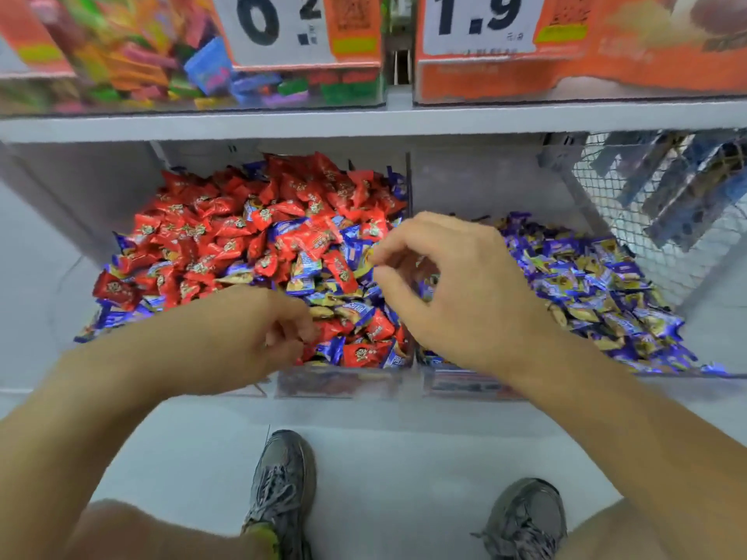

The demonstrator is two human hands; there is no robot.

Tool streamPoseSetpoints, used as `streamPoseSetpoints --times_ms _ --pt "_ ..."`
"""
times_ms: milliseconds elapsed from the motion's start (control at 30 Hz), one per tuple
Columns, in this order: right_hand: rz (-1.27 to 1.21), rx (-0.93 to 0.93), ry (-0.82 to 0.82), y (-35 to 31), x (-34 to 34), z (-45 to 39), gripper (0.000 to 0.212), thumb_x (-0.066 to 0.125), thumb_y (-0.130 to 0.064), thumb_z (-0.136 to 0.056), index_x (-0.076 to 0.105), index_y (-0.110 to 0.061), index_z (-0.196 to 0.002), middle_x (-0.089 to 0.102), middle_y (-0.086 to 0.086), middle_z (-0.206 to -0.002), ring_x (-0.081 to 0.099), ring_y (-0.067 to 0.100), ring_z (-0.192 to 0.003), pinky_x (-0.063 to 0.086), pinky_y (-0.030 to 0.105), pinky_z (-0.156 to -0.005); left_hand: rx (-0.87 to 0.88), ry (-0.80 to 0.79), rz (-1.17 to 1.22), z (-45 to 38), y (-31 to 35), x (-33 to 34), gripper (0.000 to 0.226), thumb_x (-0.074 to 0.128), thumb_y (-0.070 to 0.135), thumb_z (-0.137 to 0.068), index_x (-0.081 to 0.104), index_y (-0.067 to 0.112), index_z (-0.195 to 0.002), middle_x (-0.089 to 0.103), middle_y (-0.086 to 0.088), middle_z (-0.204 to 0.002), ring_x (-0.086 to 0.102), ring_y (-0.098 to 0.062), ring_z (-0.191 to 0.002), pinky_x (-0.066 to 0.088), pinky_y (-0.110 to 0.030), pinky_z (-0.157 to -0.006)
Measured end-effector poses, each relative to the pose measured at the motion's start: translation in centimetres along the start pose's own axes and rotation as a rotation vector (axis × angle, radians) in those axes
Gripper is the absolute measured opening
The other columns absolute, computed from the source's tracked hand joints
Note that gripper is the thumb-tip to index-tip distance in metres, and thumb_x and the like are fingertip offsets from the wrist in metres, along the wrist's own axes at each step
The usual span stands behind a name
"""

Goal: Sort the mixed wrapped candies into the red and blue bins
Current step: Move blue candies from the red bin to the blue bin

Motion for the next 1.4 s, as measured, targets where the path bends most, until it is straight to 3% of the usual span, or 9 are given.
streamPoseSetpoints --times_ms 200,400,533,700,800,900,1000,1233,1400 --pt "0.089 -0.140 -0.464 -1.5 5.8 -1.1 0.013 0.065 -0.034 -0.088 0.068 -0.021 -0.092 0.060 -0.007 -0.086 0.054 0.012 -0.079 0.050 0.039 -0.075 0.093 0.190 -0.046 0.8 -2.7 0.7 0.028 0.076 0.046 -0.078 0.059 0.035 -0.098 0.051 0.017 -0.090 0.051 -0.003 -0.079 0.043 -0.021 -0.071" --pt "0.192 -0.131 -0.503 -1.1 7.1 -2.5 0.019 0.069 -0.040 -0.087 0.068 -0.027 -0.101 0.050 -0.011 -0.088 0.046 0.010 -0.082 0.048 0.038 -0.076 0.054 0.215 -0.044 1.4 -5.0 0.5 0.051 0.078 0.059 -0.069 0.064 0.028 -0.106 0.047 0.017 -0.089 0.045 -0.004 -0.080 0.043 -0.023 -0.073" --pt "0.219 -0.121 -0.551 -1.5 8.3 -2.7 0.029 0.066 -0.047 -0.089 0.067 -0.029 -0.113 0.049 -0.008 -0.100 0.048 0.014 -0.098 0.049 0.041 -0.083 -0.012 0.244 -0.068 1.8 -6.5 0.0 0.068 0.050 0.078 -0.067 0.068 0.031 -0.112 0.053 0.013 -0.099 0.047 -0.008 -0.095 0.046 -0.031 -0.085" --pt "0.284 -0.069 -0.517 -2.0 9.5 -3.5 0.046 0.067 -0.067 -0.079 0.053 -0.028 -0.097 0.043 -0.010 -0.094 0.042 0.012 -0.085 0.043 0.037 -0.070 -0.003 0.328 -0.123 1.3 -6.2 0.0 0.046 0.076 0.064 -0.064 0.063 0.029 -0.089 0.049 0.012 -0.087 0.048 -0.012 -0.083 0.047 -0.034 -0.072" --pt "0.329 -0.041 -0.490 -1.8 9.6 -4.0 0.052 0.066 -0.072 -0.075 0.047 -0.031 -0.101 0.046 -0.012 -0.097 0.049 0.013 -0.085 0.040 0.034 -0.067 -0.015 0.401 -0.152 1.8 -6.2 -0.4 0.051 0.073 0.068 -0.057 0.052 0.028 -0.082 0.046 0.009 -0.084 0.048 -0.015 -0.076 0.043 -0.032 -0.064" --pt "0.374 -0.033 -0.502 -1.6 9.5 -4.2 0.059 0.061 -0.072 -0.079 0.050 -0.034 -0.122 0.046 -0.013 -0.104 0.056 0.015 -0.098 0.047 0.036 -0.074 -0.048 0.510 -0.138 2.2 -6.5 -0.7 0.058 0.068 0.069 -0.059 0.052 0.027 -0.096 0.045 0.008 -0.094 0.046 -0.014 -0.083 0.036 -0.027 -0.067" --pt "0.435 -0.047 -0.509 -1.9 10.0 -4.3 0.059 0.054 -0.074 -0.083 0.051 -0.037 -0.129 0.042 -0.012 -0.101 0.056 0.017 -0.097 0.036 0.033 -0.068 -0.038 0.539 -0.154 1.4 -6.6 -0.3 0.059 0.074 0.058 -0.071 0.059 0.022 -0.115 0.049 0.004 -0.104 0.051 -0.017 -0.093 0.043 -0.031 -0.078" --pt "0.410 -0.095 -0.443 -1.9 10.8 -4.2 0.029 0.056 -0.050 -0.094 0.071 -0.032 -0.112 0.053 -0.007 -0.094 0.060 0.021 -0.088 0.039 0.033 -0.061 -0.001 0.591 -0.052 0.5 -7.2 -0.9 0.015 0.072 0.034 -0.084 0.070 0.023 -0.095 0.057 0.004 -0.093 0.055 -0.015 -0.079 0.050 -0.040 -0.070" --pt "0.141 -0.007 -0.307 -0.8 9.6 -4.7 0.014 0.064 -0.026 -0.088 0.077 -0.025 -0.094 0.061 -0.007 -0.079 0.055 0.011 -0.071 0.050 0.036 -0.069 -0.086 0.664 0.120 1.8 -7.3 -2.0 0.007 0.060 0.025 -0.094 0.065 0.020 -0.093 0.061 0.011 -0.070 0.057 -0.004 -0.064 0.040 -0.011 -0.056"
Point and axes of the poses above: each hand's wrist, its own z-axis away from the middle knuckle, its own x-axis out of the palm, y = z × x, the point moved 3 cm from there along -z, towards the middle knuckle
